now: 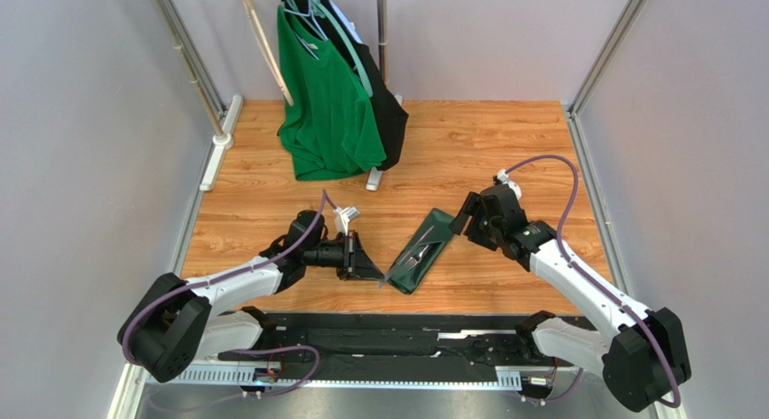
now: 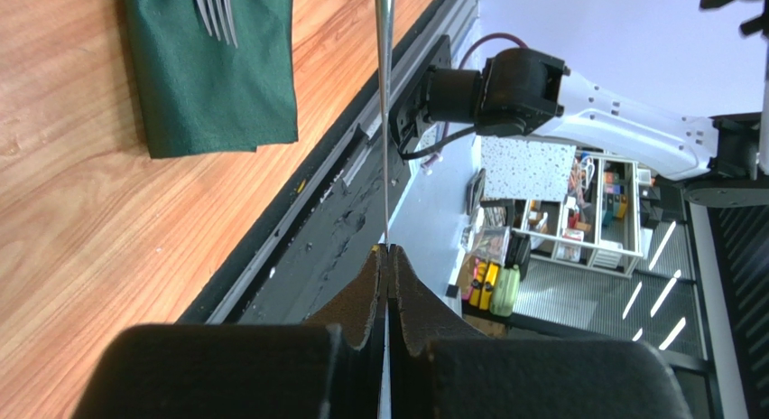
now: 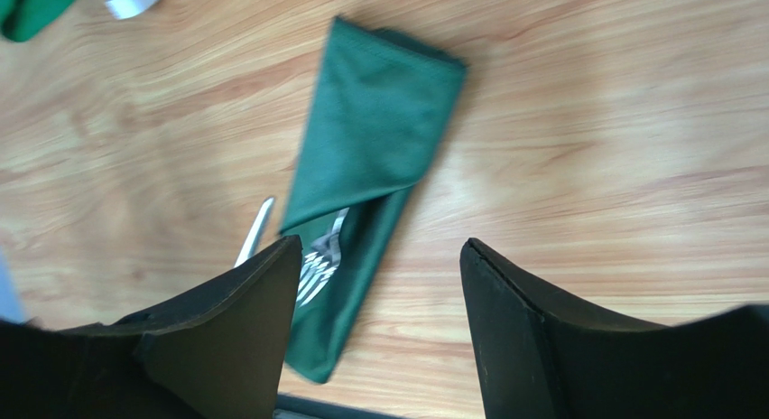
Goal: Fold the napkin into a case and place the utensils inside
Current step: Pass from the right arm to the left, then insert the knife into the folded napkin, then reset both arms
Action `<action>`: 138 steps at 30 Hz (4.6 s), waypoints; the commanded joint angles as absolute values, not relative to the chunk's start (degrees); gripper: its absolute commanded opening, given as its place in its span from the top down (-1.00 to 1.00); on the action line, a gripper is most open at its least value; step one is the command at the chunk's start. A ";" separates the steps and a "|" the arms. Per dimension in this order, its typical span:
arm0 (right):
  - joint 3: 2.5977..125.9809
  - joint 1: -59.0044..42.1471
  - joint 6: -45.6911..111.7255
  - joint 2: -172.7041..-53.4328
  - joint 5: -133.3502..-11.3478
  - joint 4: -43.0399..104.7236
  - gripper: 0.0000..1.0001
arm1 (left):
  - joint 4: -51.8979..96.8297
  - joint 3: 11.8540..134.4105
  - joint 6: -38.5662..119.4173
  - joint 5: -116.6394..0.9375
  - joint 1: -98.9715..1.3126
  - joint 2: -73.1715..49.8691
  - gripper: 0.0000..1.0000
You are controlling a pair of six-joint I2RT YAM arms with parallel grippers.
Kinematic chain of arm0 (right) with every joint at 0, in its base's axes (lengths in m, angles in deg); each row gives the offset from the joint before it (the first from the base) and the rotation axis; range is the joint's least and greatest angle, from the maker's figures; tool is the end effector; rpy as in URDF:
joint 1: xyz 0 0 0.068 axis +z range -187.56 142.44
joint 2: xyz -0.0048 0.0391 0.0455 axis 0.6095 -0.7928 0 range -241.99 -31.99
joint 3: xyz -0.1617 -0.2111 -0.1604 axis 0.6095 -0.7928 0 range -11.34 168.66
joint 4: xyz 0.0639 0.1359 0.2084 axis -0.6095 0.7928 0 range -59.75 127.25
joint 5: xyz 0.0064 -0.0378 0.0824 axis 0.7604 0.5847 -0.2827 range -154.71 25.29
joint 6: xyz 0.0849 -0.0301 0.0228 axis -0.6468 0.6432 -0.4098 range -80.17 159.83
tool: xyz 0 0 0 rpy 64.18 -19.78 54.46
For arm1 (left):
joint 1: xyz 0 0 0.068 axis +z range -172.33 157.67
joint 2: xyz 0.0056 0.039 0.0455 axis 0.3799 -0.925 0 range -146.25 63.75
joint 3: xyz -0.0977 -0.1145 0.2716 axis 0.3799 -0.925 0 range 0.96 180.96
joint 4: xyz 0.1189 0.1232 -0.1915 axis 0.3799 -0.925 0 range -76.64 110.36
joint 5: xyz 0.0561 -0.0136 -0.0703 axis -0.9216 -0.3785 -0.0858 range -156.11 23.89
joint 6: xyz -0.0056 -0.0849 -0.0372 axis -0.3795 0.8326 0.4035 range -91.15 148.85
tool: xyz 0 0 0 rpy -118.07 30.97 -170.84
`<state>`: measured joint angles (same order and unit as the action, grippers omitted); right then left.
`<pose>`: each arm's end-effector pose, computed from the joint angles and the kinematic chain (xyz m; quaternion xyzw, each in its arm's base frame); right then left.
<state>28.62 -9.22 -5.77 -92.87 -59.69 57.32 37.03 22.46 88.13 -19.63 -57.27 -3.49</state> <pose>0.2003 0.0997 0.2315 0.1555 0.9197 0.1827 0.3107 0.1526 -0.1805 0.1987 0.0285 0.8164 -0.5728 0.0678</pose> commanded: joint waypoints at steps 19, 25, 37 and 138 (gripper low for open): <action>50.97 -20.33 14.16 -125.05 -69.63 53.98 1.00 | 47.34 18.36 91.34 -20.15 -62.06 -7.78 1.00; 52.55 -20.42 14.96 -129.28 -69.19 53.71 1.00 | 50.24 19.16 92.65 -19.79 -62.58 -11.30 1.00; 52.38 -20.42 15.05 -132.44 -69.19 52.13 1.00 | 53.15 19.76 94.24 -21.73 -62.67 -15.52 1.00; 38.85 -2.68 9.44 -85.46 -62.26 70.50 -0.53 | 10.08 42.01 69.71 -48.52 -68.65 20.84 -0.98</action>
